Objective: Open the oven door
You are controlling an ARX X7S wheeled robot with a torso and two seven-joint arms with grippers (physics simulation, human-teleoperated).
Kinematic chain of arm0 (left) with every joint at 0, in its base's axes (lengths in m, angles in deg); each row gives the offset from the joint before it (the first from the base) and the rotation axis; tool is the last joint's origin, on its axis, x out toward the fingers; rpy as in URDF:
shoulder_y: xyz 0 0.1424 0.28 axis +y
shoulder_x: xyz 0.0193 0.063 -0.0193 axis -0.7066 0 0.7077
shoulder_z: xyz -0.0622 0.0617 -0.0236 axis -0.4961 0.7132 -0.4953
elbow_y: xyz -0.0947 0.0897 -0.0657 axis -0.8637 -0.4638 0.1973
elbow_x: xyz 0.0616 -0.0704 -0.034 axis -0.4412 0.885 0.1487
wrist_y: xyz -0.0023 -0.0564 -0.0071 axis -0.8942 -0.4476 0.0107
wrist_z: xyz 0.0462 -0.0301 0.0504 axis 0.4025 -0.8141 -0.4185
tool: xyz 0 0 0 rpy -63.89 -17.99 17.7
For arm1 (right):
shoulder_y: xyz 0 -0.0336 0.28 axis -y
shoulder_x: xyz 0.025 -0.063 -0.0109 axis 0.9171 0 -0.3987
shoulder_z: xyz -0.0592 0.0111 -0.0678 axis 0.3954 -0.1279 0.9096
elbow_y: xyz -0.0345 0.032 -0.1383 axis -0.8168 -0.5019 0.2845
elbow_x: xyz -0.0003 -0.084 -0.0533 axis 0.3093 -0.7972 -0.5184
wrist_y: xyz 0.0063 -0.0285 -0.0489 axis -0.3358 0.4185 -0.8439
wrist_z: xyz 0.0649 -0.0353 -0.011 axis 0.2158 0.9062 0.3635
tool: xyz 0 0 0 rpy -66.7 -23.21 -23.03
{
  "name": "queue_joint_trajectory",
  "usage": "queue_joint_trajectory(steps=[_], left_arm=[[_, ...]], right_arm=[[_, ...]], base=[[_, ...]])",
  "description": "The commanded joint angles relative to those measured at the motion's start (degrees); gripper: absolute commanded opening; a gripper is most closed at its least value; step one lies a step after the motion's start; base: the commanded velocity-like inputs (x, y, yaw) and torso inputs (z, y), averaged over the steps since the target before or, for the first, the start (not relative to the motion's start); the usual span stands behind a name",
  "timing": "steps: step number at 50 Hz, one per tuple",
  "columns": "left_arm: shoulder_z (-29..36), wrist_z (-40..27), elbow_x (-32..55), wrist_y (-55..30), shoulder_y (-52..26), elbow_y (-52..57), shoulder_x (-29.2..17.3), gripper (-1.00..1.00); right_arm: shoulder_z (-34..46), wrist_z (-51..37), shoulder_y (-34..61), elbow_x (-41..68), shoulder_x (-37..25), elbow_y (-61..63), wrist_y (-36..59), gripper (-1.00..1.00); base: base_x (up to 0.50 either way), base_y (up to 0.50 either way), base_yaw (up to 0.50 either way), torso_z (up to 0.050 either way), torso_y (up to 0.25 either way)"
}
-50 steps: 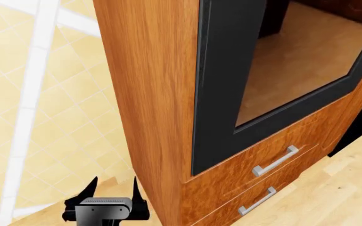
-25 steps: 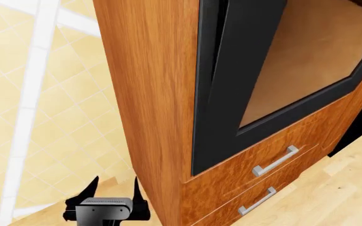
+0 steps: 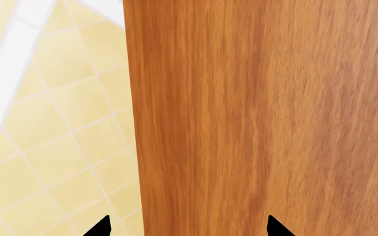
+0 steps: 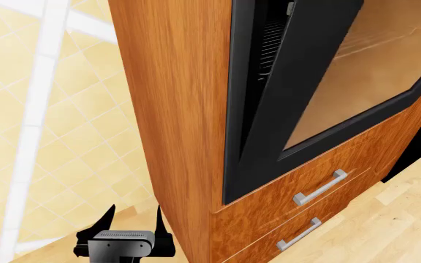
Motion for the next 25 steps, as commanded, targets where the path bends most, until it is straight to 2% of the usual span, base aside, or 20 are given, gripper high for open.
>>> queue_joint_trajectory(steps=[1,25], left_arm=[[0.1,-0.4,0.0,-0.5,0.3,1.4,-0.5,1.00],[0.5,-0.3,-0.1,-0.1,0.2,1.5,-0.7,1.00]], right_arm=[[-3.0,-2.4,-4.6,2.9,-6.4,6.0,4.0,-1.00],[-9.1,-8.9,-14.0,13.3,-18.1,17.8,8.6,-1.00]], base=[[0.00,0.00,0.00,0.000,0.000],[0.00,0.00,0.00,0.000,0.000]])
